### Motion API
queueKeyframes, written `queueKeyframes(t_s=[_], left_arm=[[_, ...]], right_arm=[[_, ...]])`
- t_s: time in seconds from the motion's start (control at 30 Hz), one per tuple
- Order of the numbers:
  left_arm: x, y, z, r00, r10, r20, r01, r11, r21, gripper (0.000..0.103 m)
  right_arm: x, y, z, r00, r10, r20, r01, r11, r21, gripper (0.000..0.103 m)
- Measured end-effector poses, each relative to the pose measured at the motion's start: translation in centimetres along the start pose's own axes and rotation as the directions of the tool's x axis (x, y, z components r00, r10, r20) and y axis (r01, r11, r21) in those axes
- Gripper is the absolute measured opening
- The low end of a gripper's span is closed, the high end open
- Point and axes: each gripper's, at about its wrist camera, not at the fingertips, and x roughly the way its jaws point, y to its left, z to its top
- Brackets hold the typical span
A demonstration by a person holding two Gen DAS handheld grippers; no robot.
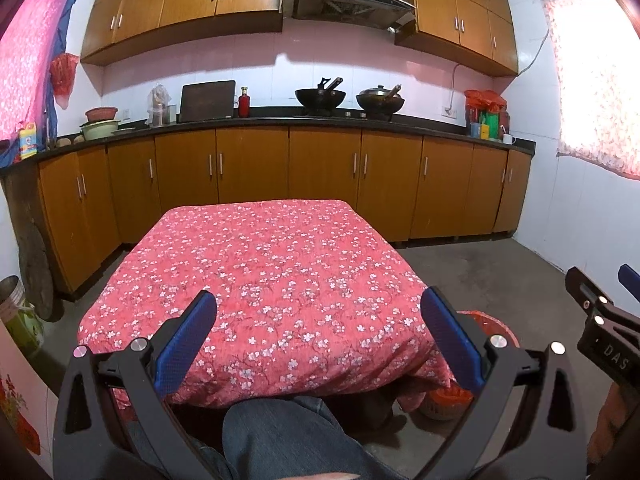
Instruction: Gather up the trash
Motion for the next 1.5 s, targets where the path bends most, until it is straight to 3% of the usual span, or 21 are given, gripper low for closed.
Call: queueKeyframes(t_s=[1.5], left_arm=[[0.17, -0.49, -0.69, 1.000, -0.011, -0.013, 0.011, 1.000, 0.006, 0.101]], right_arm=[[0.31, 0.10, -0.39, 1.000, -0.003, -0.013, 0.003, 1.000, 0.018, 0.099]])
